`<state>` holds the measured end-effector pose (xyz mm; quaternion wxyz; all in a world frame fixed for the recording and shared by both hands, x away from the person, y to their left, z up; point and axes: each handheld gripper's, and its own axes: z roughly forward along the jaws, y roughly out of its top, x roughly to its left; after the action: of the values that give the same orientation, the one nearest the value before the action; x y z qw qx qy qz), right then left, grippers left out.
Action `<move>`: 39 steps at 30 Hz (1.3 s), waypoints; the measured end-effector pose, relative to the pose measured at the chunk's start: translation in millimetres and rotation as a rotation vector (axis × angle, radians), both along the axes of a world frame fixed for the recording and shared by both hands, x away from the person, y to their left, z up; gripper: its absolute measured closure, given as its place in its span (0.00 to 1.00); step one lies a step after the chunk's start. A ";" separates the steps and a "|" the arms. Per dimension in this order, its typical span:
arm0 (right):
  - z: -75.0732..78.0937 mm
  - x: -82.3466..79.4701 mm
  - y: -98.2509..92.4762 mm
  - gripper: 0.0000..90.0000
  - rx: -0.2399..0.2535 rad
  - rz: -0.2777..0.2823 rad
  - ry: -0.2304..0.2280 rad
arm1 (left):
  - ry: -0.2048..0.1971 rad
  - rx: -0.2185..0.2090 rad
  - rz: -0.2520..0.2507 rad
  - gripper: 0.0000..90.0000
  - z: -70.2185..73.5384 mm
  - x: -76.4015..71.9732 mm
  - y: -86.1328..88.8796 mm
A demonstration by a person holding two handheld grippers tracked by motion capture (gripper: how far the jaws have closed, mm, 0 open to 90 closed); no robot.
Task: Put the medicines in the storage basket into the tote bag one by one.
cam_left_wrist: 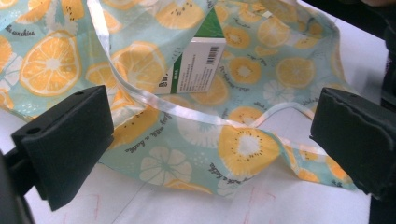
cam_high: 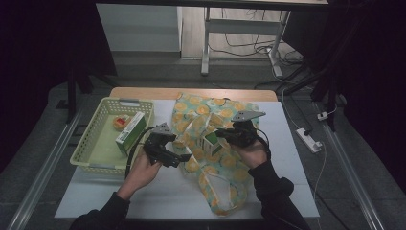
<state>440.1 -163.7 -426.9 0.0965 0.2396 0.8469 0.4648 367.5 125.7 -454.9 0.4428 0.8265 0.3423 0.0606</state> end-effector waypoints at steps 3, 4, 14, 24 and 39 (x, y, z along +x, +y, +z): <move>-0.5 -0.7 0.0 1.00 -0.006 0.003 -0.004 | -0.005 -0.003 -0.012 0.00 2.5 -3.2 2.7; -0.9 -0.9 0.1 1.00 -0.006 0.004 -0.006 | -0.009 -0.004 -0.016 0.00 3.4 -4.6 4.0; -1.0 -2.8 1.2 0.99 -0.013 0.021 -0.014 | -0.014 0.001 0.011 0.00 5.0 -8.4 24.9; -1.0 -2.4 0.4 0.99 -0.014 0.023 -0.014 | -0.004 0.006 0.076 0.00 7.3 -10.0 48.8; 0.1 -3.2 0.4 0.99 -0.005 0.019 -0.016 | -0.004 0.011 0.201 0.00 14.5 -12.5 84.6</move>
<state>436.8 -163.3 -426.8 0.0993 0.2274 0.8495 0.4656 355.0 210.3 -440.4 0.4306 0.7904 0.4220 0.1084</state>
